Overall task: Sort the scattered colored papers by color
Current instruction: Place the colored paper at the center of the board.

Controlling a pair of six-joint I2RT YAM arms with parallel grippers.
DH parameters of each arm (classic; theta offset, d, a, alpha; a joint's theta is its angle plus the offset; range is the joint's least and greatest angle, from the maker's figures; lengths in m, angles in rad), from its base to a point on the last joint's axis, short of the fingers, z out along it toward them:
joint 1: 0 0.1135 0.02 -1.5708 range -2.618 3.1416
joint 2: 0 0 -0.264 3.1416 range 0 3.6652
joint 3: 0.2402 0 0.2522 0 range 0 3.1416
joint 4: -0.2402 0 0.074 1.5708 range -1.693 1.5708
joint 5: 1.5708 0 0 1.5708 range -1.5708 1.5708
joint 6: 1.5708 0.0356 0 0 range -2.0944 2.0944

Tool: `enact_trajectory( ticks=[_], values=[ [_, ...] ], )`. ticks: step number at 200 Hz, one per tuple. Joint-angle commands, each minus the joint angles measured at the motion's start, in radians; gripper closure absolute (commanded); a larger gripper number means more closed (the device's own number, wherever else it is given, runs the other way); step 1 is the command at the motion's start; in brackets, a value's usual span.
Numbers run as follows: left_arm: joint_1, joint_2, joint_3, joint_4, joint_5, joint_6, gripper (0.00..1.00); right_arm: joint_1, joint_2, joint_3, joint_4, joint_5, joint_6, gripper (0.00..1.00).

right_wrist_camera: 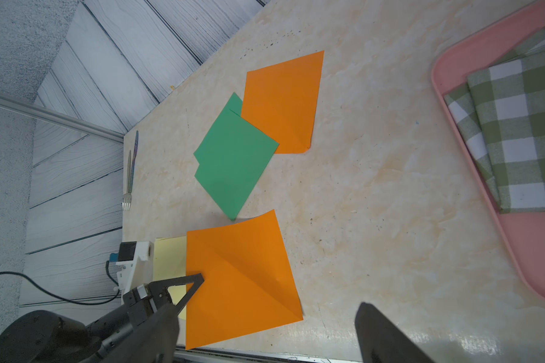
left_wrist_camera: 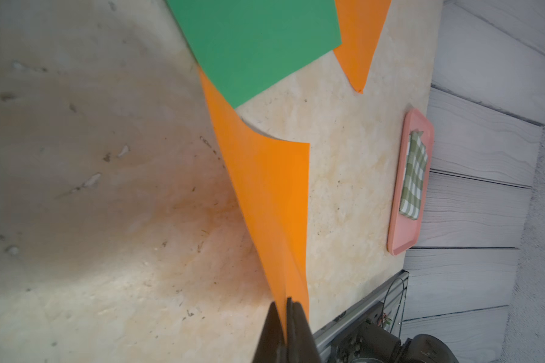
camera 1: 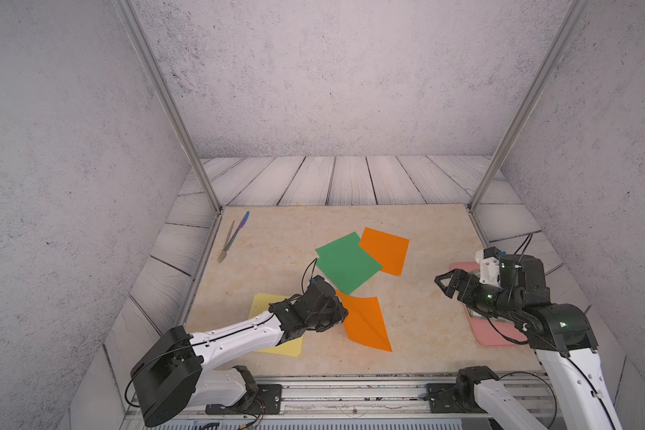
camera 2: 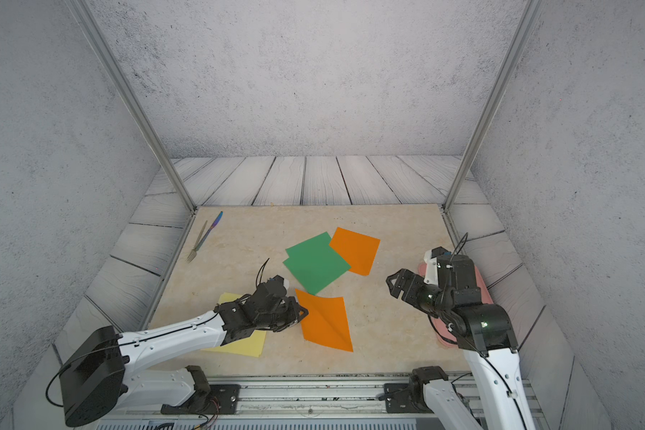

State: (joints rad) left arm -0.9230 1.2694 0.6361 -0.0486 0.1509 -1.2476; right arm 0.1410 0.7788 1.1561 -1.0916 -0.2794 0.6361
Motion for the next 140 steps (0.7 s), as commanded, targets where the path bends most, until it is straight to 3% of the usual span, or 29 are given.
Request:
enact_trajectory(
  ticks=[1, 86, 140],
  values=[
    [-0.002, 0.013, -0.022, -0.009, -0.023, -0.024, 1.00, 0.001, 0.006, -0.001, -0.007, -0.024, 0.000, 0.08],
    [0.001, -0.004, -0.079, -0.169, -0.043, -0.054, 1.00, 0.001, 0.024, -0.032, 0.013, -0.053, -0.013, 0.08],
    [0.005, 0.074, -0.063, -0.192, -0.033, -0.024, 1.00, 0.001, 0.020, -0.041, 0.015, -0.062, -0.017, 0.08]
  ],
)
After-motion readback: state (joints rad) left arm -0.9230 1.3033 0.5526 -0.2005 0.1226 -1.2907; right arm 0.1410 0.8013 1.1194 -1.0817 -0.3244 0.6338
